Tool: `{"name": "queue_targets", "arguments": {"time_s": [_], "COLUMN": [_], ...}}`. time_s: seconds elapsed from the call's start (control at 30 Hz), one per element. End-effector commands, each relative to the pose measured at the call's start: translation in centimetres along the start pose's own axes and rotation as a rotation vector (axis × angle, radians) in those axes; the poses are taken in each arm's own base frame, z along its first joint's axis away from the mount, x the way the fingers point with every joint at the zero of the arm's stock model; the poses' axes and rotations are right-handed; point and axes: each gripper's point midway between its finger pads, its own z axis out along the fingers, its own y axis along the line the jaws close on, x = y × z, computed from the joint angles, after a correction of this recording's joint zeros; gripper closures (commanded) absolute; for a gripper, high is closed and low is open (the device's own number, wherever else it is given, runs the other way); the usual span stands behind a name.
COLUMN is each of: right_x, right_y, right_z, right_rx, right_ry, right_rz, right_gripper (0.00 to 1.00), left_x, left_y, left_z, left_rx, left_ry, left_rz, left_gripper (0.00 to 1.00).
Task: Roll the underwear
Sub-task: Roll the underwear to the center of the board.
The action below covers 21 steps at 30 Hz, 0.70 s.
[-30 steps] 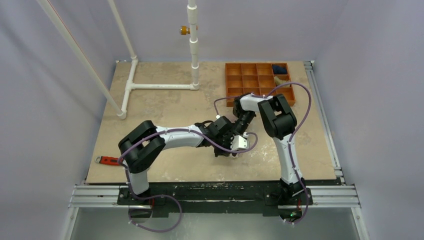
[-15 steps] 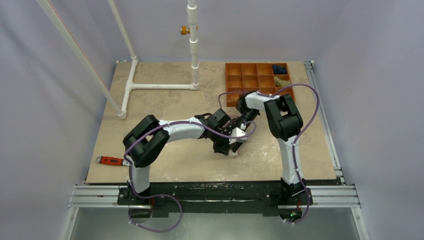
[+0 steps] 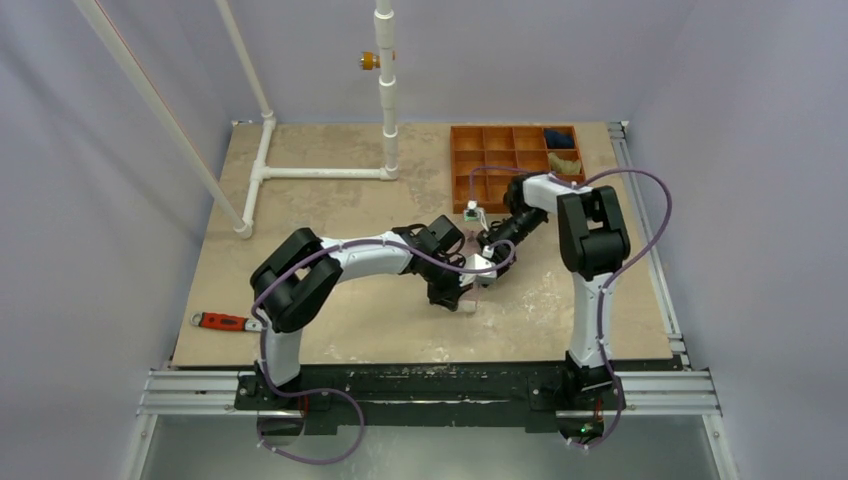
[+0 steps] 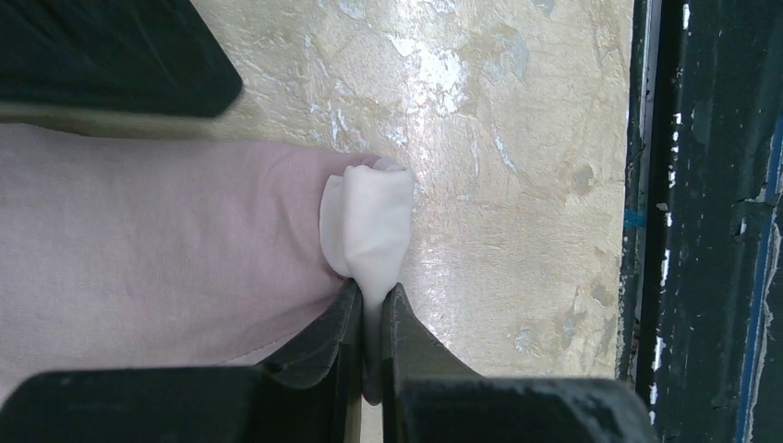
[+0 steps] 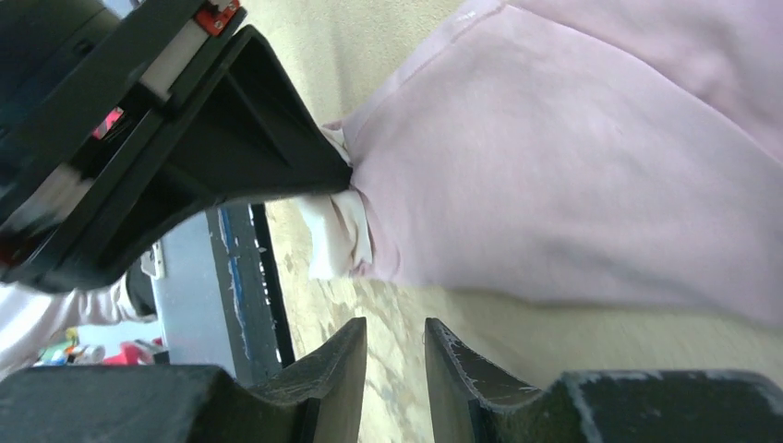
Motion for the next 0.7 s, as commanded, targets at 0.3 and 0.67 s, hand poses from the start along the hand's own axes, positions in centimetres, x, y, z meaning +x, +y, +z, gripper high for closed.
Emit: {"name": "queue_targets", "arguments": {"time_s": [0.3,0.67], "right_x": [0.4,0.3], "right_y": [1.0,1.8], "right_z": [-8.4,-10.5], "right_rx": [0.144,0.512], "right_ry": [-0.297,-0.347], "right_rz": [-0.067,-0.228], "right_gripper": [0.75,0.69], "left_x": [3.1,1.7], "left_y": [-1.3,0.0], "left_z": [0.1,-0.4], "left_rx": [0.213,0.463], "left_ry": [0.096,0.066], "left_rz": [-0.266,-0.608], "left_gripper": [1.00,1.00]}}
